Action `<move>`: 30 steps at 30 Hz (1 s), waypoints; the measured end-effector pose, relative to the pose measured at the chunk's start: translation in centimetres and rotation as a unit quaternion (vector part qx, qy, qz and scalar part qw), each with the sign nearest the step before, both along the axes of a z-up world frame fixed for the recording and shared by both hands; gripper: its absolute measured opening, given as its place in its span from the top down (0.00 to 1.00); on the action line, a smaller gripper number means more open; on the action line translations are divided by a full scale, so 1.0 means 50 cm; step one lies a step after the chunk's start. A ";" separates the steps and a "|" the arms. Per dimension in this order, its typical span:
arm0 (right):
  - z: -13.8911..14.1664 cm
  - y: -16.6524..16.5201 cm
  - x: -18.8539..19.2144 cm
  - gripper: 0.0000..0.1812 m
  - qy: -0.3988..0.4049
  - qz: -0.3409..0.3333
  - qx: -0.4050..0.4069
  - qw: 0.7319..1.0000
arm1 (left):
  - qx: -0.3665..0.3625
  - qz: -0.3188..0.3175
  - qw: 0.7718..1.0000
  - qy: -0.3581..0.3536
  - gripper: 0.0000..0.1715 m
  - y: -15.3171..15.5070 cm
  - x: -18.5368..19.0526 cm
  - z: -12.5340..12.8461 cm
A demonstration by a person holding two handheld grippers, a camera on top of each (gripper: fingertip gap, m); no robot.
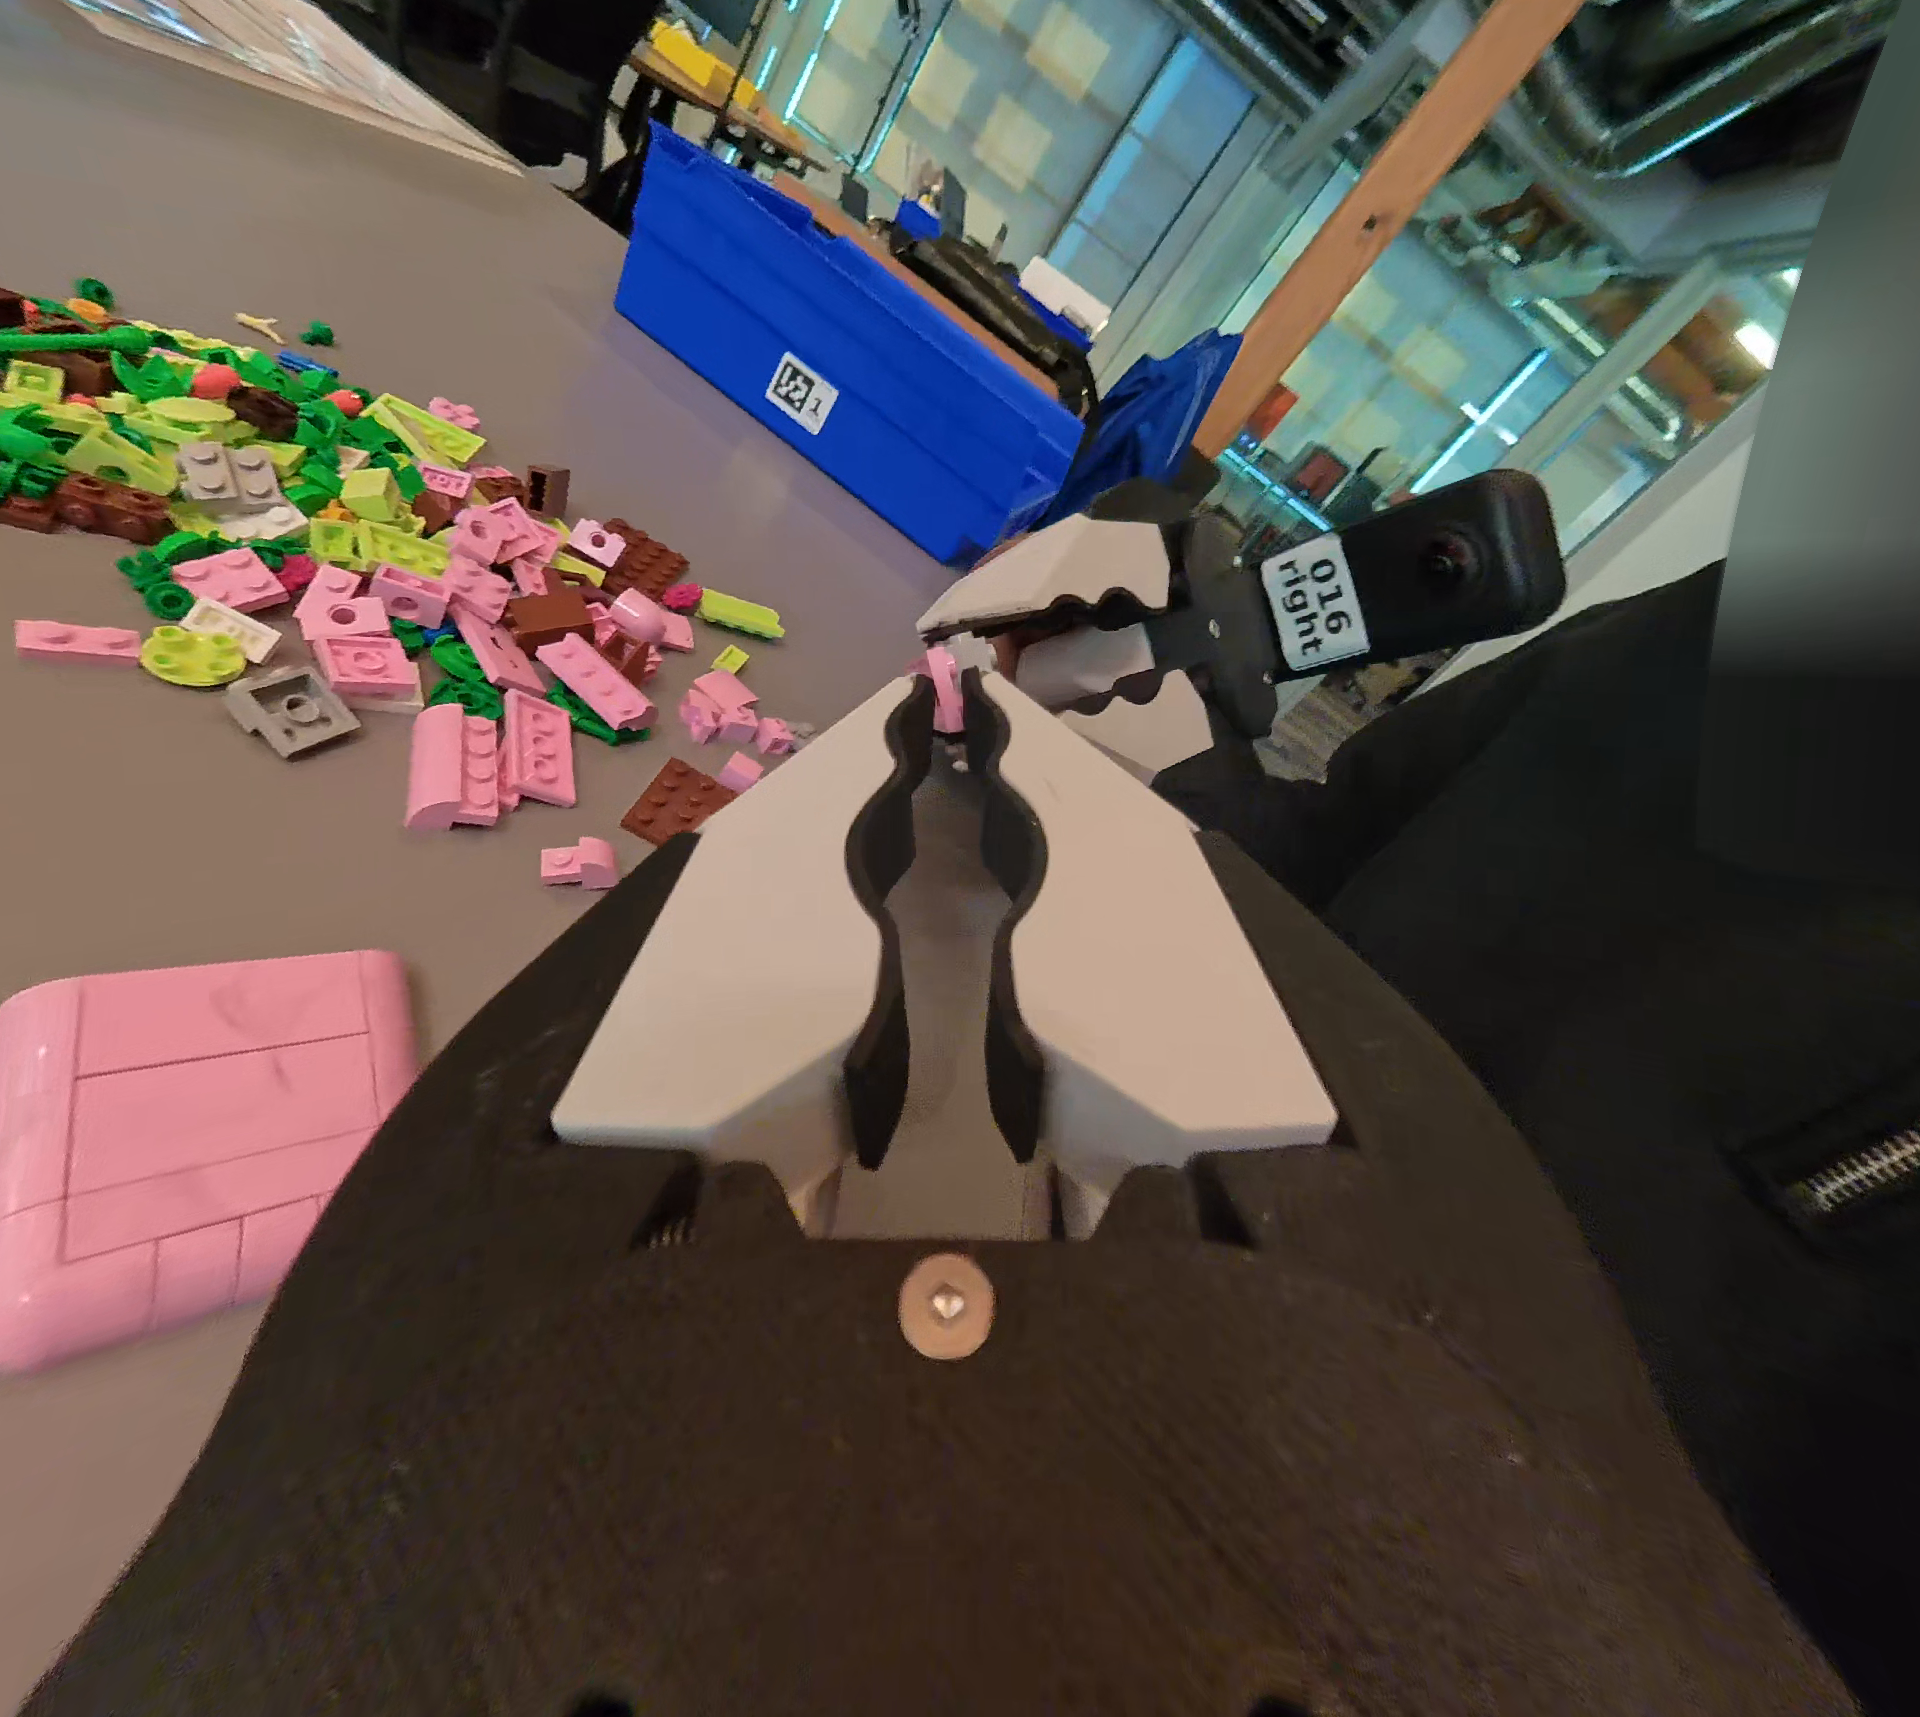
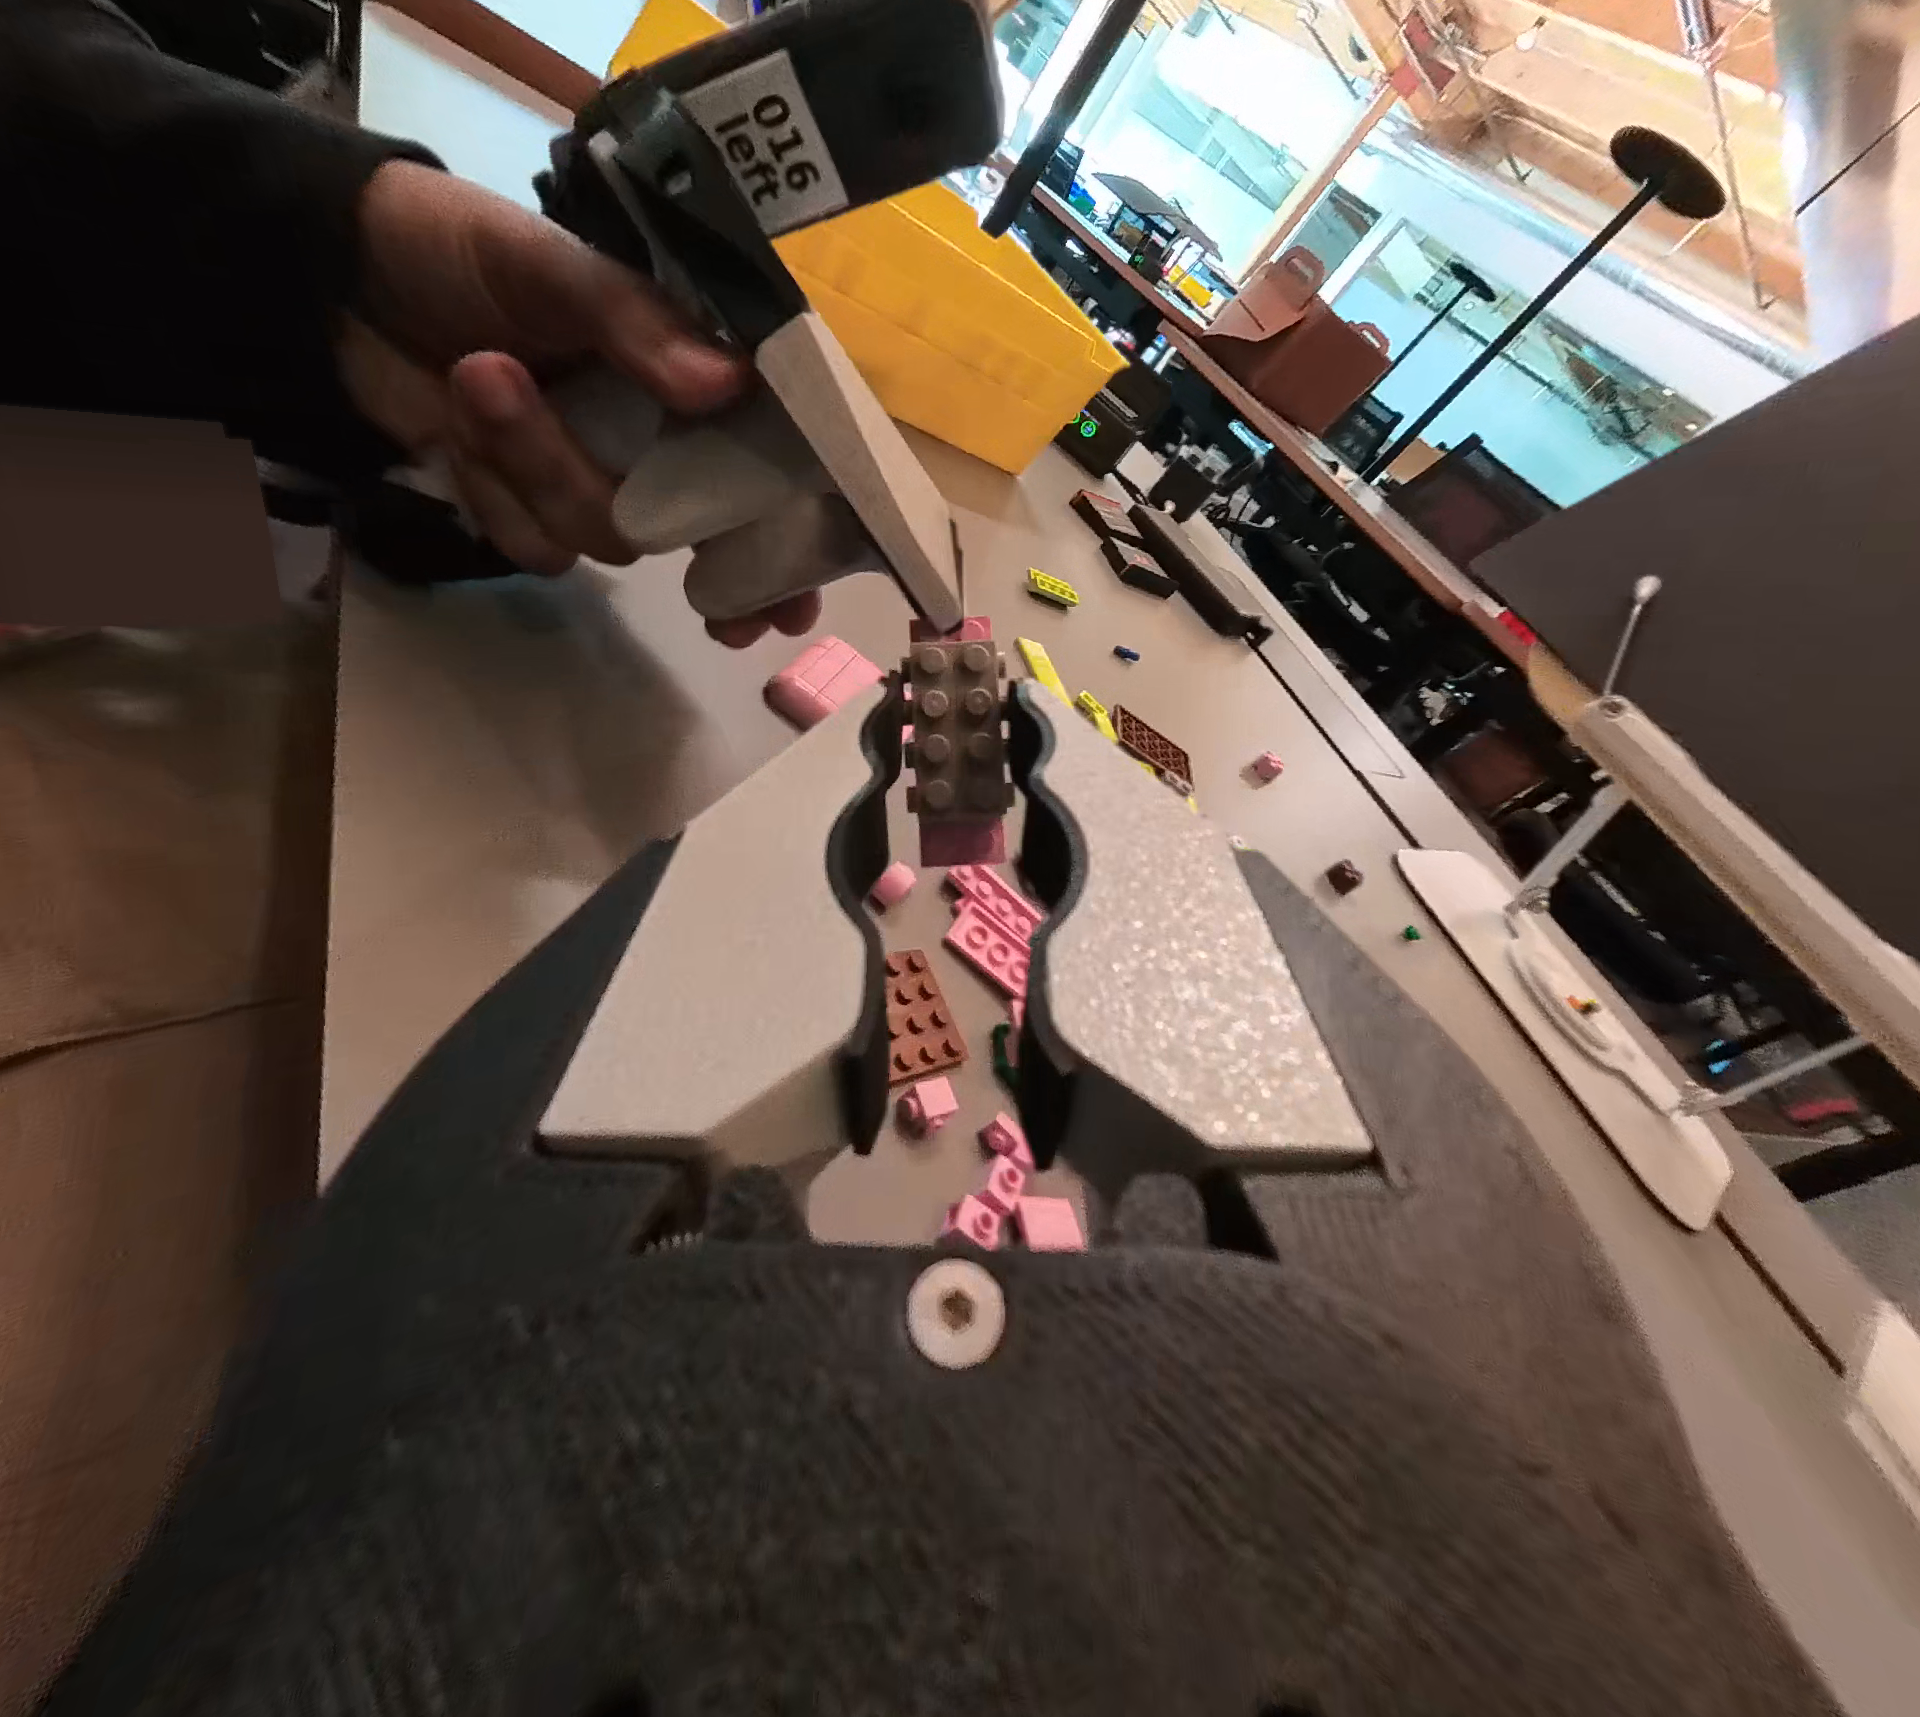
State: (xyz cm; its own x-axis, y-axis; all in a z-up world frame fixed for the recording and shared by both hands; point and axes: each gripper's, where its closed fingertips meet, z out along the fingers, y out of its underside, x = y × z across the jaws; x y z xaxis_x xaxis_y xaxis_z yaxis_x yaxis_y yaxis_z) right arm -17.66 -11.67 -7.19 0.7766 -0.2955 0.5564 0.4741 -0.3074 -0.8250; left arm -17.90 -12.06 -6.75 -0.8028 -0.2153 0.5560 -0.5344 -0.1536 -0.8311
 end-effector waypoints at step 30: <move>-0.033 0.000 0.039 0.91 -0.125 -0.113 -0.095 0.981 | 0.172 0.127 0.969 -0.121 0.99 -0.010 0.031 -0.032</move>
State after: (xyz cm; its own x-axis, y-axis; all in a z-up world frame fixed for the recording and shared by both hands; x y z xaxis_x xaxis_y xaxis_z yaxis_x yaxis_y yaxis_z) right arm -15.69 -11.67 -8.82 0.5356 -0.3166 0.7829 0.5564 -0.5651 -0.6092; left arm -16.33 -12.58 -8.33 -0.7979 -0.5616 0.2188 -0.2991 0.0537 -0.9527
